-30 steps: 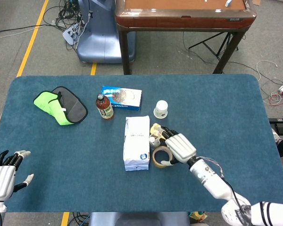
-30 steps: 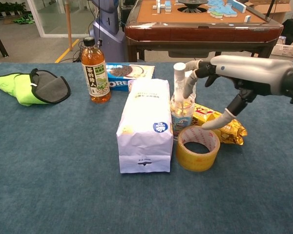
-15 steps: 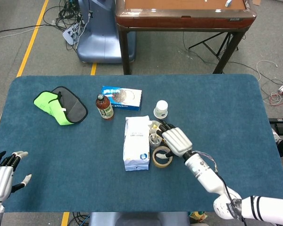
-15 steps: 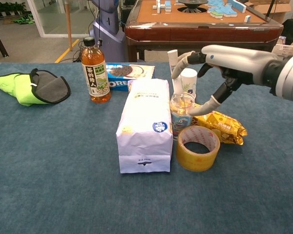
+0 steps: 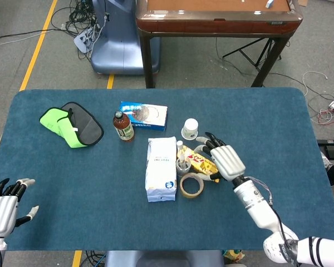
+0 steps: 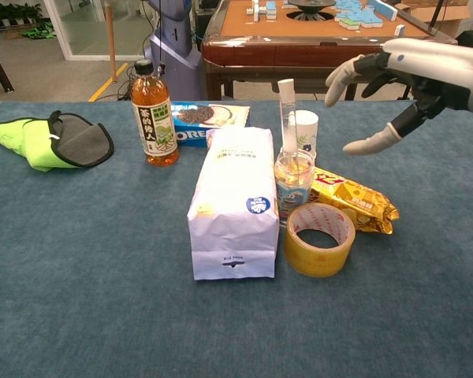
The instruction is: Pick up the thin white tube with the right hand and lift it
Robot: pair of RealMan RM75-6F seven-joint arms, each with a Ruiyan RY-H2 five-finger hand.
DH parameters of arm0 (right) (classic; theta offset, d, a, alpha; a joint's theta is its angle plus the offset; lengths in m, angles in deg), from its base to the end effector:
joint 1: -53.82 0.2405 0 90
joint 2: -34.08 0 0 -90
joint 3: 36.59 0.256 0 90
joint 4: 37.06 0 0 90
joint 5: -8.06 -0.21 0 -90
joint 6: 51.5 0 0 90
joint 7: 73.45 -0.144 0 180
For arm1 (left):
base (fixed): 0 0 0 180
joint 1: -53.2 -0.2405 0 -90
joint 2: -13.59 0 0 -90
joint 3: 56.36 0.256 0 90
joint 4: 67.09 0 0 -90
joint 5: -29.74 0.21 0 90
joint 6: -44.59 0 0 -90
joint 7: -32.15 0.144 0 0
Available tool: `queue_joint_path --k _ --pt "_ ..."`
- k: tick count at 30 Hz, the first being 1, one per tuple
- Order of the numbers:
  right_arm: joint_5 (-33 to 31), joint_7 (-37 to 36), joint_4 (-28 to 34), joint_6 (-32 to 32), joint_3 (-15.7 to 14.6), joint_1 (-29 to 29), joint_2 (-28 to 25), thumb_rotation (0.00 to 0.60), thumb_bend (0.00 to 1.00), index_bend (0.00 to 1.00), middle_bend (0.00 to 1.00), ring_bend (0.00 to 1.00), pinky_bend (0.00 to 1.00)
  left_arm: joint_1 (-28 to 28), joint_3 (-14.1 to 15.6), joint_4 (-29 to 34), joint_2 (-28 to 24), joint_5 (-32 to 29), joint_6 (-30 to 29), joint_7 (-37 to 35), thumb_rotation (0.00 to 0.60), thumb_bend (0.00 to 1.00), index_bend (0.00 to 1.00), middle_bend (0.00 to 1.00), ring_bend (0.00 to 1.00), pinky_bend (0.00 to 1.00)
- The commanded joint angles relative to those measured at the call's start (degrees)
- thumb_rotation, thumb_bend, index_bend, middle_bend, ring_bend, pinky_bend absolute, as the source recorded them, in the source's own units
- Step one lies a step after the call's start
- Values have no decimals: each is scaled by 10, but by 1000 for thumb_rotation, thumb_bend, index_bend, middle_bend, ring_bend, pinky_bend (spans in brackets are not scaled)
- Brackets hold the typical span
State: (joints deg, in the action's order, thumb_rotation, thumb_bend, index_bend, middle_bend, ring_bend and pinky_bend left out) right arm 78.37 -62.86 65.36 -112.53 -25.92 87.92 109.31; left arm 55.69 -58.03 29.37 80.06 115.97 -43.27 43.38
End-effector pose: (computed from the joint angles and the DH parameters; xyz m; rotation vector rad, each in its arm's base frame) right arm -0.1493 -0.3050 0.0540 1.7608 -1.0821 1.1243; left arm -0.2985 0.1629 0.1435 -1.3837 -0.8465 -0.8289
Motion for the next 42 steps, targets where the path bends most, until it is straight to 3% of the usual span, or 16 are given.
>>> queue_joint_path --k 1,20,42 --pt "-11 -1 -5 -2 0 -3 -3 600 250 400 185 59 177 2 0 1 0 1 2 2 600 239 243 238 295 80" --pt "-100 30 -63 64 30 64 60 600 404 454 214 70 177 -3 2 9 -2 3 -4 8 600 238 243 237 296 80" --pt "-145 43 -98 91 32 109 99 600 382 454 214 70 177 -2 0 9 -3 1 -3 11 600 238 243 237 296 80"
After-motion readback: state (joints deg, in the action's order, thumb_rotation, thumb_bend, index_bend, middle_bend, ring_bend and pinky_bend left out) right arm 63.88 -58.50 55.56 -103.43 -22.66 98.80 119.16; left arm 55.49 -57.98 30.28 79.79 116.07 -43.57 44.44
